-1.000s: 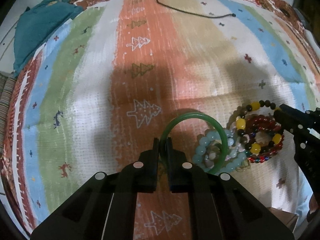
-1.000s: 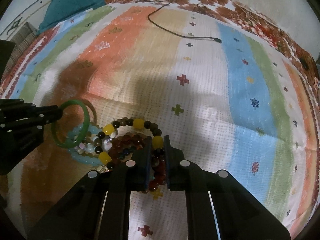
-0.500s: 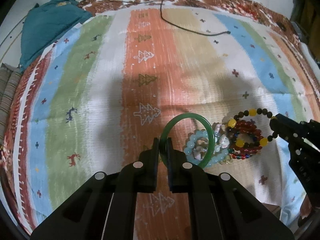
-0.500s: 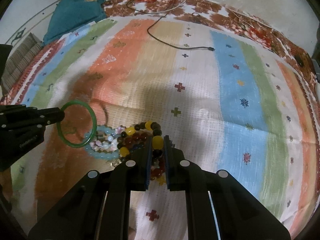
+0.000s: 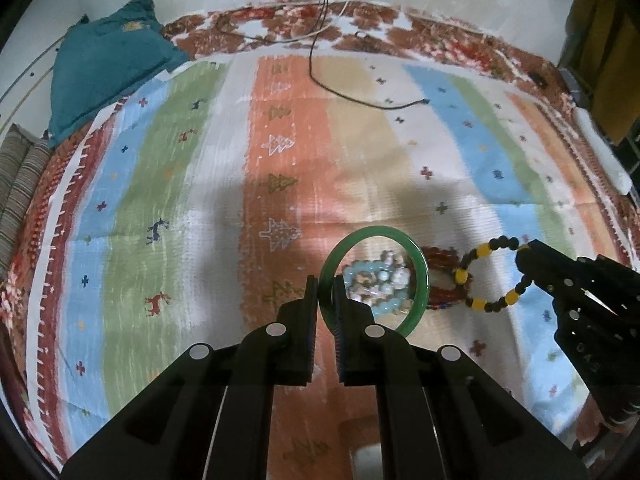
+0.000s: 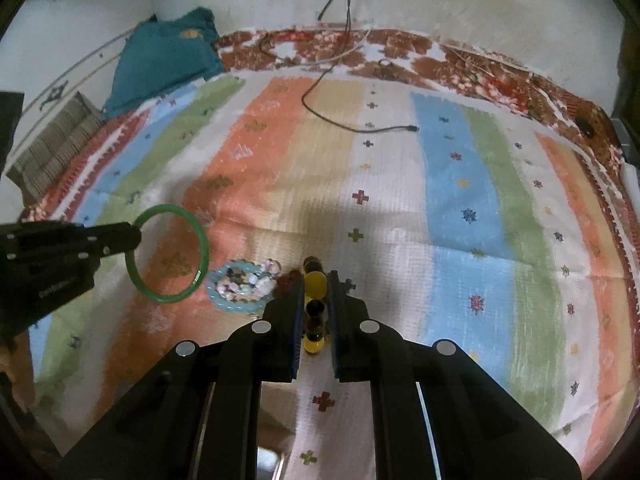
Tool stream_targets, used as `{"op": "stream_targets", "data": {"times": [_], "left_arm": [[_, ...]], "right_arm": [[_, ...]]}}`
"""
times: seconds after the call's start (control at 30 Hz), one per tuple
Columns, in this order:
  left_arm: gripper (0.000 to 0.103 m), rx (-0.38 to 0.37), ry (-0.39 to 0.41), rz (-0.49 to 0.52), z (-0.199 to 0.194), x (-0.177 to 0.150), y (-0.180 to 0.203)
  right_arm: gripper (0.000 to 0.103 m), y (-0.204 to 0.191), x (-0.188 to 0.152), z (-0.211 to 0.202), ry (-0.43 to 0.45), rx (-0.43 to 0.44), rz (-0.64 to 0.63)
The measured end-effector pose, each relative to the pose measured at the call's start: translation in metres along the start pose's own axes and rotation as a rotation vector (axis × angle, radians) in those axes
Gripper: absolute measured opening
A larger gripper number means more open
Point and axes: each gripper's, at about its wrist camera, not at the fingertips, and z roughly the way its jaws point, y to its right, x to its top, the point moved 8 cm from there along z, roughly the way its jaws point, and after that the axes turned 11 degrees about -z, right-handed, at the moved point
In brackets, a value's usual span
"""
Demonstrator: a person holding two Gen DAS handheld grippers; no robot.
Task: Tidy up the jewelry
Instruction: 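Carry the green bangle with the left gripper while the right carries the black-yellow bracelet to the tin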
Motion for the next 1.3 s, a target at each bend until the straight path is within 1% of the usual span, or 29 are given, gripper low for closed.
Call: {"op": "stream_targets", "data": {"times": [0.23,0.73,1.3], "left_arm": [[0.007,-0.012,0.034,-0.003,-0.021,-0.008,0.004],[0.007,-0.04,0.088,-0.003,-0.056,-0.027,0.007],[0.007,-0.045,0.118,0.01,-0.078,-0.049,0.01]], "right_arm": [[0.012,-0.01,0.0,-0.024,0.058,-0.001,-0.025],[0.012,-0.022,-0.003,-0.076,0.174,0.025,-0.016],[0.012,-0.041,-0.018,-0.11,0.233,0.036,-0.055]]}}
